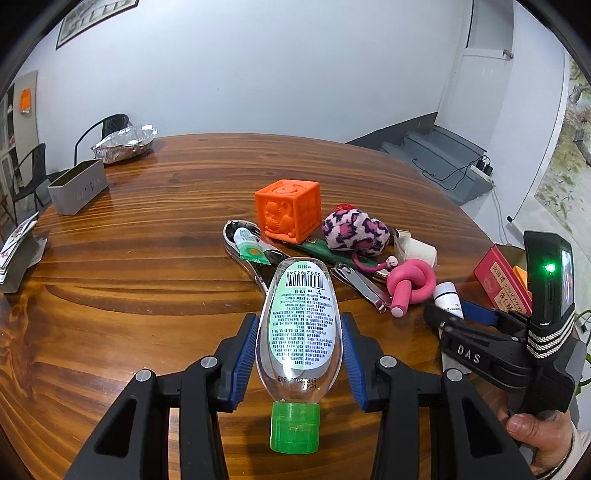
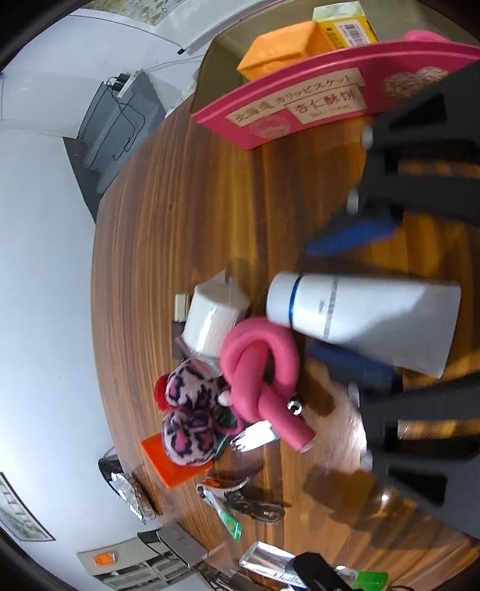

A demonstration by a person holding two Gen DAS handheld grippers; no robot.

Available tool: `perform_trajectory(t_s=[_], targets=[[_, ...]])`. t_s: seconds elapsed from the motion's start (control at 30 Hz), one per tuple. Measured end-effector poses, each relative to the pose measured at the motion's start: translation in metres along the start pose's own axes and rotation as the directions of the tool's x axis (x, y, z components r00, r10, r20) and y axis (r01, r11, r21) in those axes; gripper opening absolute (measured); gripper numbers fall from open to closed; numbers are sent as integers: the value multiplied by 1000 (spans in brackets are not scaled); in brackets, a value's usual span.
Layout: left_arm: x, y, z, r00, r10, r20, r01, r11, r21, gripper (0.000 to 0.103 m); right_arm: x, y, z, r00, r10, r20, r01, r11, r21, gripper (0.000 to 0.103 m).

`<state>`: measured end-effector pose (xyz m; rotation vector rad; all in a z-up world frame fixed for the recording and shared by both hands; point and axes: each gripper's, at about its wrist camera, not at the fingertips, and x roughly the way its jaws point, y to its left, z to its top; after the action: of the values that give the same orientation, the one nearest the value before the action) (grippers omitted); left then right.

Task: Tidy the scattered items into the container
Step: 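Close the right gripper on the white tube while the left holds the bottle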

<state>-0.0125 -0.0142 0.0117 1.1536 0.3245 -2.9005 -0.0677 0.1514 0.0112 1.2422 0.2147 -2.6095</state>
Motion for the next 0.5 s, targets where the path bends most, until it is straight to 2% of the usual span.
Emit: perform_trajectory(t_s=[0.07,0.23,0.5], targets=[[-1,-2,0,1000,-4,4,4,1000,5,45,-4,1,-4,1000,-1,2,1,1000,5,37],[-4,-8,-1,1000,5,23,-6,1000,25,45,-17,-9,-18,998,58,23,-60,996,65,37],[-6,-20,-4,999,16,38,-18,998,64,45,-59,-26,-40,988,59,140,-78,987,140,37]])
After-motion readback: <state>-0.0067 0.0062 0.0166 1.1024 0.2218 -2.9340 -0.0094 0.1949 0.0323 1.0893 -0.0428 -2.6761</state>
